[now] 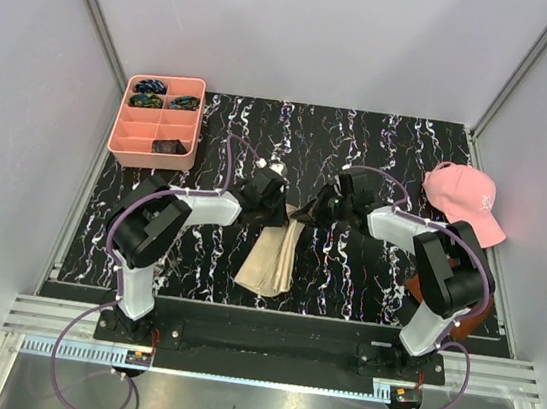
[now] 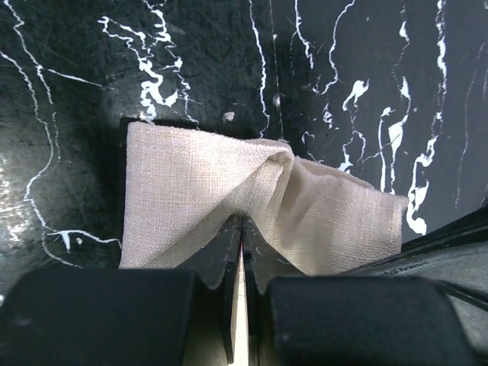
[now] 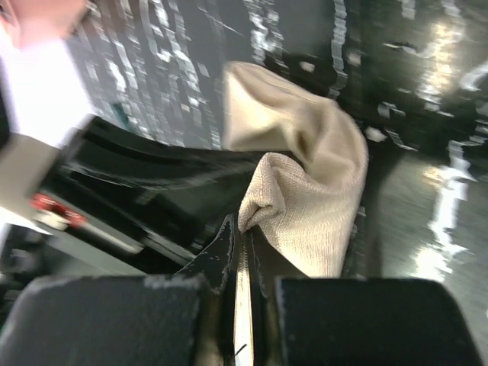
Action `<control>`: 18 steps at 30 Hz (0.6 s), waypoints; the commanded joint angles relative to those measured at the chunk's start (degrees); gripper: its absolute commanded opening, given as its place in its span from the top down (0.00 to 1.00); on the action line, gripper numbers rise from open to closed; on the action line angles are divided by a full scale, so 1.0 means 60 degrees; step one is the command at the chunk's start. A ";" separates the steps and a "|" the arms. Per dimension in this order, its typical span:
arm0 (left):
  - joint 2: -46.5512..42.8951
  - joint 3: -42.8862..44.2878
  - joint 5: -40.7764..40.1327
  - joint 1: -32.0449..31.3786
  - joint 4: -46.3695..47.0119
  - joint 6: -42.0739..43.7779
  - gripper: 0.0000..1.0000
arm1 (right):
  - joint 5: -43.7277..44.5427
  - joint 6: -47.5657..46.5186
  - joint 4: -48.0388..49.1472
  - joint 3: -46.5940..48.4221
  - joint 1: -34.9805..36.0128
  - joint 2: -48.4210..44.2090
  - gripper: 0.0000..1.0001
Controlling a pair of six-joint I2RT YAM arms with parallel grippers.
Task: Fold the napkin into a case and place the utensils inside
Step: Pick up the 2/3-rectangle-folded napkin at the center of the board, then fold the 2/3-rectangle-folded napkin at the center of the board.
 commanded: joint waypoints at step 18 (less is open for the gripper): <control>-0.1854 0.0172 -0.0255 0.0073 -0.2059 0.0163 0.85 | 0.0901 0.1184 0.1479 0.0137 0.0365 0.0496 1.00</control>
